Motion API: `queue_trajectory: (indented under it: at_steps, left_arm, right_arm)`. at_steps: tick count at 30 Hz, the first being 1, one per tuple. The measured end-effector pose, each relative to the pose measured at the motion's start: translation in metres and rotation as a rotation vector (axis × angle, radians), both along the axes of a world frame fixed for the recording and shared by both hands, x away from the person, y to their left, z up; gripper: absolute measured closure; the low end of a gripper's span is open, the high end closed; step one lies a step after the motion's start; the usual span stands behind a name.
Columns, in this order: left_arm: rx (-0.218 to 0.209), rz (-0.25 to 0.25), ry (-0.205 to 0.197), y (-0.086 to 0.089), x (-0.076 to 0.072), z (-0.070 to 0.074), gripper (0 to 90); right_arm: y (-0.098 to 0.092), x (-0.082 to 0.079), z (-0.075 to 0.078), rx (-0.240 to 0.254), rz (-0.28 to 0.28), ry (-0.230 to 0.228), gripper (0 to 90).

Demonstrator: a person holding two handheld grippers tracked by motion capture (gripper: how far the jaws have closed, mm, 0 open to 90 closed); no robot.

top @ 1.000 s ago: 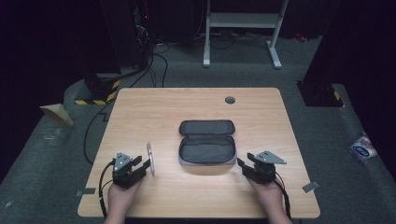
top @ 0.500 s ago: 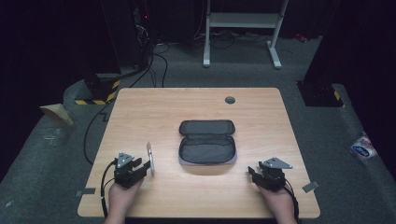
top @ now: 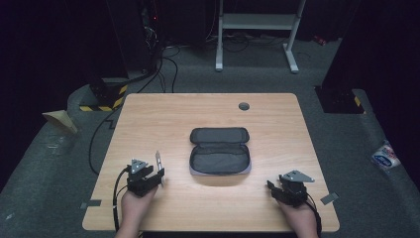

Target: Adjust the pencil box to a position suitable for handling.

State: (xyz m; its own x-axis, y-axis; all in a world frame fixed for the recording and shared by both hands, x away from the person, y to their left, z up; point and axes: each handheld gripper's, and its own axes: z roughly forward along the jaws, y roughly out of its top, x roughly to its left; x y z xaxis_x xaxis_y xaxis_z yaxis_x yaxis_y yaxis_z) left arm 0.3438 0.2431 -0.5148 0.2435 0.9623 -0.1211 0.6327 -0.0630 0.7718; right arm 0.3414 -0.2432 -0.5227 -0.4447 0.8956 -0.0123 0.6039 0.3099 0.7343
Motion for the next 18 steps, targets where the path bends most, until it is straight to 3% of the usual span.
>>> queue_trajectory:
  at_steps: [3,4,5,9,13,18]
  left_arm:
    - [0.02,0.01,0.003,-0.003,0.003,-0.001,47.2]
    - [0.064,0.025,0.001,-0.005,0.005,-0.002,45.9]
    - [0.077,0.03,-0.003,-0.006,0.006,-0.002,45.1]
    - [0.083,0.042,0.003,-0.008,0.009,-0.003,45.2]
    - [0.123,0.035,0.034,-0.01,0.011,-0.007,49.5]
    - [0.127,0.035,0.04,-0.01,0.011,-0.008,53.2]
  right_arm:
    - [0.001,0.0,0.0,0.002,-0.004,0.003,45.2]
    - [0.001,0.0,0.0,0.002,-0.005,0.003,45.3]
    - [0.001,0.0,0.0,0.002,-0.005,0.001,45.4]
    - [0.001,0.001,0.0,0.0,-0.006,-0.002,45.5]
    - [0.001,0.001,0.0,-0.001,-0.005,-0.003,45.5]
    - [0.001,0.001,0.0,-0.003,-0.007,-0.003,45.5]
